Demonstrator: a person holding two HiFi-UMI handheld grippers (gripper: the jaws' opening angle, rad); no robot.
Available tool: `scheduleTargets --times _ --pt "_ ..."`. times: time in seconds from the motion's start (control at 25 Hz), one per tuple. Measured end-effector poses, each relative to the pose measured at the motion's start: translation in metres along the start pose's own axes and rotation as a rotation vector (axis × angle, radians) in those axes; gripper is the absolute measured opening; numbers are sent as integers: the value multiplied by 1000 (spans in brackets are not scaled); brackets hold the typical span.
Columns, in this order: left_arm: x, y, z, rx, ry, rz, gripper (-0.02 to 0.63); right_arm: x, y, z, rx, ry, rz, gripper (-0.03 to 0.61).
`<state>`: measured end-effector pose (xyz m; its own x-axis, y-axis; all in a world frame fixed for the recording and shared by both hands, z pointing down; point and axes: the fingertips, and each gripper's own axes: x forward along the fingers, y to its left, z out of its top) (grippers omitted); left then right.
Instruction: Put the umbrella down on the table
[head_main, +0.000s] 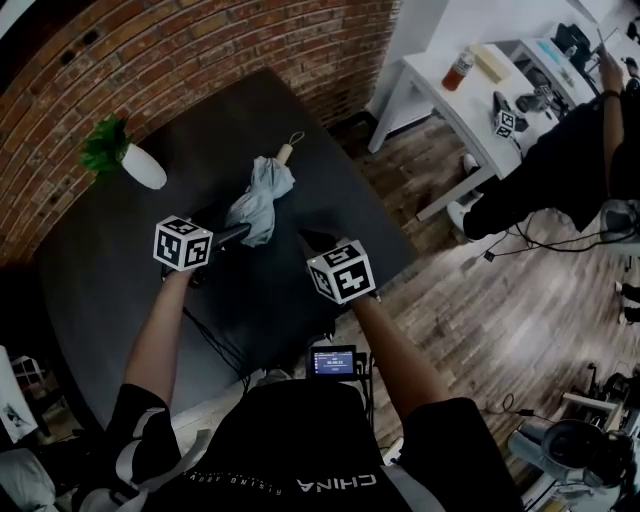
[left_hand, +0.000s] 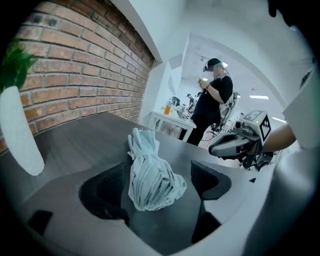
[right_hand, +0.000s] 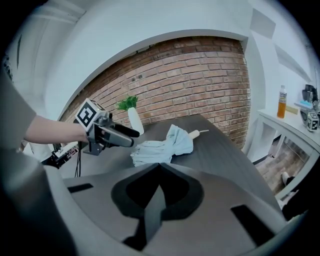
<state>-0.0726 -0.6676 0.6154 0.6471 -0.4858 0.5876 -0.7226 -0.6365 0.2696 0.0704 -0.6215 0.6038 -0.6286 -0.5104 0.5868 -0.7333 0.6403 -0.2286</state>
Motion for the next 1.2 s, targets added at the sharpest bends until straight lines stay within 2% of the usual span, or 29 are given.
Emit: scheduleTargets --times 0.08,0.24,0.36,0.56,0.68,0.96,1.2 --pt "-17 -7 -4 26 -15 -15 402 -4 9 -1 4 -5 -11 9" --pt "-53 -17 -17 79 -38 -20 302 -12 31 -4 8 -20 -29 9" --pt "-80 -24 -26 70 -80 -29 242 -19 51 -7 14 -31 -34 9" --pt "-121 -41 -35 62 -181 -33 84 -33 83 -9 13 -61 -38 9" --pt "-141 -59 -43 62 -236 -49 17 -46 103 -11 21 -89 -39 8" --pt "-171 -102 -69 57 -314 -124 3 -70 147 -22 26 -141 -46 9" --pt "-188 -133 -84 56 -360 -174 3 -86 166 -39 62 -168 -64 8"
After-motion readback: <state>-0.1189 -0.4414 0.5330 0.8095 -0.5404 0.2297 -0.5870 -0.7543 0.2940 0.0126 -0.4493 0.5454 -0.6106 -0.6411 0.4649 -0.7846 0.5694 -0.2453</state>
